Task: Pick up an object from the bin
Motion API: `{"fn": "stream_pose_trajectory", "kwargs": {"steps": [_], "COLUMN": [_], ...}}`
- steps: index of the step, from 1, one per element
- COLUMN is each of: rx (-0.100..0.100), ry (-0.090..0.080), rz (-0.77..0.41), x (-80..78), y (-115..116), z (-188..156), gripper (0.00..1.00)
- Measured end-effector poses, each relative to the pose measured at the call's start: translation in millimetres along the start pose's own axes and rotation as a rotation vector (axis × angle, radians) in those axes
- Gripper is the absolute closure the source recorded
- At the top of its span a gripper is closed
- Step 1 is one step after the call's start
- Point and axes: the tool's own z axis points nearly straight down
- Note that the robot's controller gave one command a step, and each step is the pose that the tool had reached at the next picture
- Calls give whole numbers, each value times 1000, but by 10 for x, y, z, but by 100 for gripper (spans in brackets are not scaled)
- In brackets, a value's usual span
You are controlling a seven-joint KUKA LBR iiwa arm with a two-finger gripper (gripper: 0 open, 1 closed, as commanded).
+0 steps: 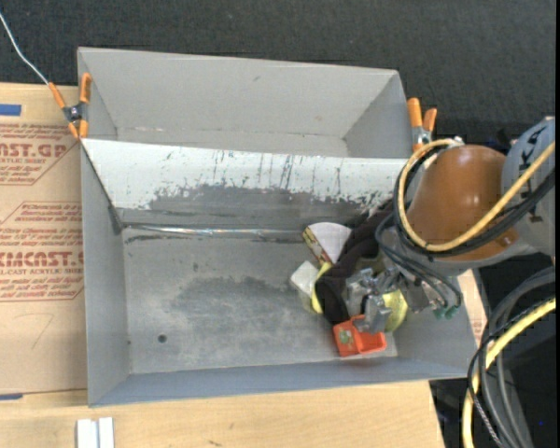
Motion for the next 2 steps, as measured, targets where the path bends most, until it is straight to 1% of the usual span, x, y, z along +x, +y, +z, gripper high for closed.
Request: {"fn": "stream_pose_trajectory", "kwargs": {"steps": [1,2], "rx": [-2,-1], "ry": [4,2], "rz": [-37,-41], "x": [47,46], "y": [89,95], "z": [-828,-981], "gripper": [100,100]}}
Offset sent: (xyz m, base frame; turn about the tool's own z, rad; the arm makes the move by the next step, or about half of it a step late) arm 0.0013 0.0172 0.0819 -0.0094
